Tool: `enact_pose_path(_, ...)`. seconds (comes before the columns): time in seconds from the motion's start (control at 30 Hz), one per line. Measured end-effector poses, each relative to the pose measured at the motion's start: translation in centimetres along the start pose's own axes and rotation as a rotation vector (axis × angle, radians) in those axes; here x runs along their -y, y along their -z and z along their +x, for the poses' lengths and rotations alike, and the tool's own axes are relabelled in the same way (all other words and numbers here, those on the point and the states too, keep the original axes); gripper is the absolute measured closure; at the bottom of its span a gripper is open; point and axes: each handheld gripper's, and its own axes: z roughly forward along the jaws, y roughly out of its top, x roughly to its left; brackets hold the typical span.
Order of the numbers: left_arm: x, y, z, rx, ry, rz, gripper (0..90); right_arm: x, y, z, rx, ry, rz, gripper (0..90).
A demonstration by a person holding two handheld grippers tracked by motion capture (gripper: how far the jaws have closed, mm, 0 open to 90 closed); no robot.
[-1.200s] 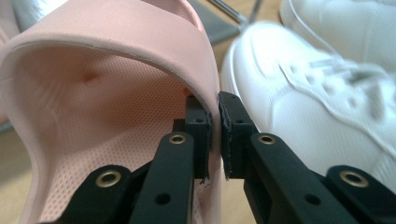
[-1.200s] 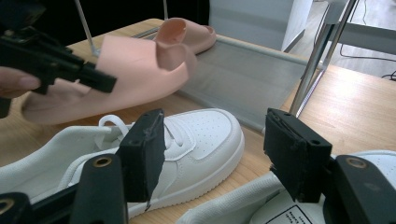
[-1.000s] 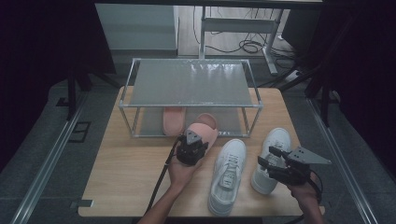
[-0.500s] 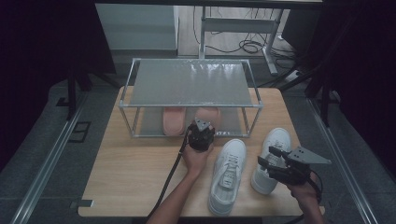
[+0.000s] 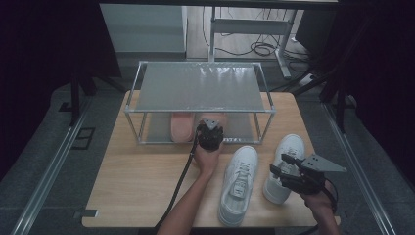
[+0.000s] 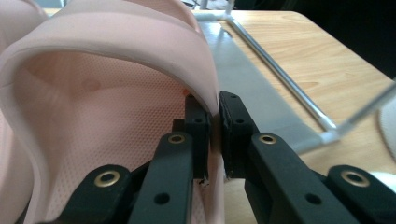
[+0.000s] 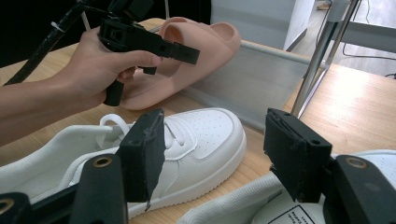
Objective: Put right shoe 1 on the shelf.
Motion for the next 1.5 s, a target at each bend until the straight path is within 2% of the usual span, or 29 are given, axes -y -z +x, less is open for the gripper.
enact_pose_path(0.07, 0.0, -0.5, 0.1, -0.007, -0.003, 0.007, 82.9, 0.0, 0.0, 0.0, 0.001, -0.002, 0.001, 39.0)
enact_pose_path(0.13, -0.1, -1.0, 0.2, -0.011, 0.016, 0.012, 82.8, 0.0, 0.0, -0.1, 0.001, -0.003, 0.002, 39.0)
enact_pose_path(0.23, -0.5, -1.8, 0.5, -0.028, 0.017, 0.026, 82.4, 0.0, 0.0, 0.0, 0.000, 0.000, 0.002, 39.0)
enact_pose_path(0.33, -0.9, -2.3, 0.7, -0.039, 0.040, 0.037, 81.4, 0.0, 0.0, 0.0, 0.001, -0.002, 0.001, 39.0)
enact_pose_path(0.37, -1.1, -2.4, 1.1, -0.053, -0.001, 0.049, 80.7, 0.0, 0.1, -0.1, 0.002, -0.002, 0.000, 39.0)
enact_pose_path(0.43, -1.3, -2.6, 1.3, -0.043, -0.024, 0.052, 79.2, 0.0, 0.1, -0.1, 0.003, -0.002, -0.001, 39.0)
enact_pose_path(0.6, -1.4, -2.4, 1.1, -0.064, -0.034, 0.056, 68.2, 0.0, 0.1, 0.0, 0.003, -0.001, 0.000, 39.0)
enact_pose_path(0.7, -1.2, -2.1, 1.3, -0.037, -0.061, 0.073, 63.8, 0.0, 0.1, 0.1, 0.001, 0.001, 0.001, 39.0)
enact_pose_path(0.77, -1.0, -1.5, 1.4, -0.017, -0.107, 0.085, 60.9, 0.0, 0.0, 0.1, -0.001, 0.002, 0.003, 39.0)
enact_pose_path(0.83, -0.8, -0.9, 1.5, -0.004, -0.126, 0.090, 59.3, 0.0, -0.1, 0.1, -0.001, 0.002, 0.004, 39.0)
enact_pose_path(0.87, -0.5, -0.5, 0.9, -0.032, -0.035, 0.081, 58.9, 0.0, -0.1, 0.2, 0.000, 0.003, 0.005, 39.0)
enact_pose_path(1.0, -0.2, 1.3, 1.4, -0.016, -0.061, 0.075, 59.3, 0.0, -0.2, 0.3, -0.002, 0.007, 0.007, 39.0)
enact_pose_path(1.1, 0.2, 2.4, 2.0, 0.006, -0.065, 0.076, 61.5, 0.0, -0.3, 0.4, -0.004, 0.009, 0.010, 39.0)
enact_pose_path(1.27, 1.4, 4.1, 3.2, 0.051, -0.073, 0.077, 69.2, 0.0, -0.5, 0.5, -0.005, 0.012, 0.017, 39.0)
enact_pose_path(1.5, 2.7, 5.8, 4.2, 0.107, -0.088, 0.083, 77.6, 0.1, -0.5, 0.5, -0.004, 0.010, 0.016, 39.0)
